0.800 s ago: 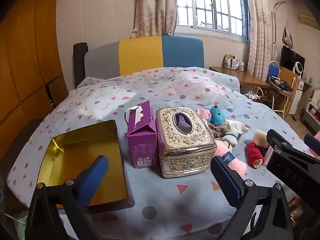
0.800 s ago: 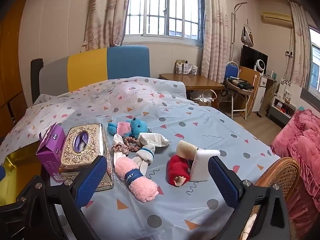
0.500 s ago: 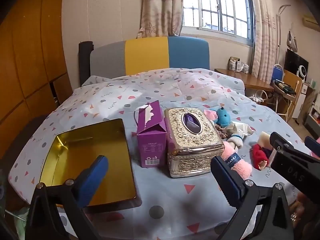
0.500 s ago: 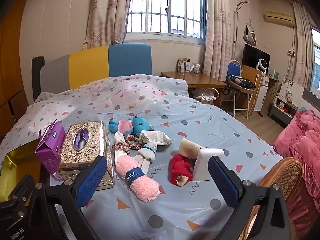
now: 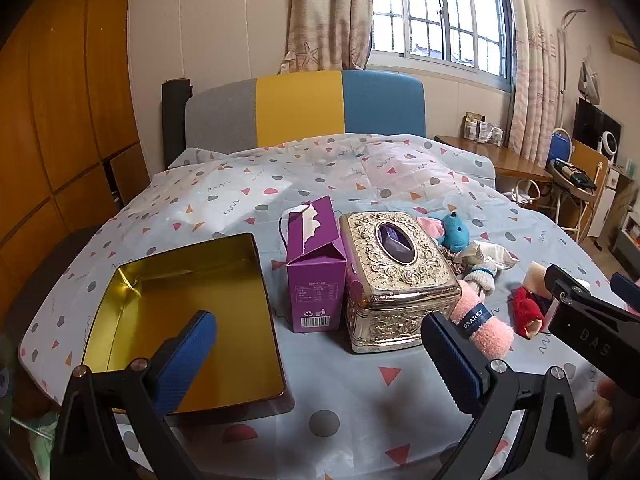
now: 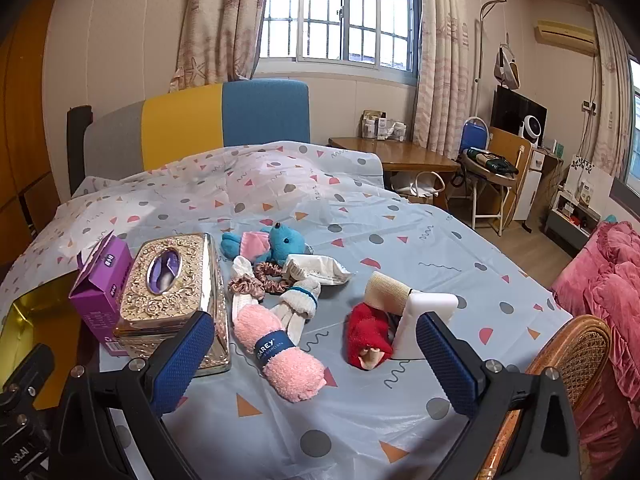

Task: Organize soft objects
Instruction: 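Move both tools toward the soft items beside the silver tissue box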

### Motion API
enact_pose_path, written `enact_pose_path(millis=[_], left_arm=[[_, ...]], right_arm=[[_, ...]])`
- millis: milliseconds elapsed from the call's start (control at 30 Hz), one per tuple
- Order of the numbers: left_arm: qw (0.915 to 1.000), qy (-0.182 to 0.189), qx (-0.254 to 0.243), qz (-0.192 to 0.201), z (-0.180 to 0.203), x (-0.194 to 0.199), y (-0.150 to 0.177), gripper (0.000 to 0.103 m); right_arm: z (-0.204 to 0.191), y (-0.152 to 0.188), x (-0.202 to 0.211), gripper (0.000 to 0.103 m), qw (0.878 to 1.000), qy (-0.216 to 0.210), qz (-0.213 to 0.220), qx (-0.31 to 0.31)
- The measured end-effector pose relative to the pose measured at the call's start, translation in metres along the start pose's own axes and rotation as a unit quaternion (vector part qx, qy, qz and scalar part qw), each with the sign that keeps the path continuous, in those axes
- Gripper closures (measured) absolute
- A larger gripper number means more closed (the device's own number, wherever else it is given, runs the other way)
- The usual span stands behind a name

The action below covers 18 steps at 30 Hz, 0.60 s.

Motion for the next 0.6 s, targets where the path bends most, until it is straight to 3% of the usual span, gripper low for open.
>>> enact_pose_path(millis=[600], left_arm=[[0.9999, -0.001, 0.001, -0.012, -0.002, -0.008, 0.003, 0.0]], right_arm=[[0.011, -0.001, -0.016, 0.0, 1.0, 0.01, -0.007, -0.004]])
Point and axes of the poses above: each gripper's, at about its wrist camera, not at the fingertips, and x roughly against the way its jaws point, z to its right, y to its underside, the point moved 4 cm from there along -x, roughly the way its jaws point, and after that the axes turned 8 degrees about y, right-handed, at the moved point
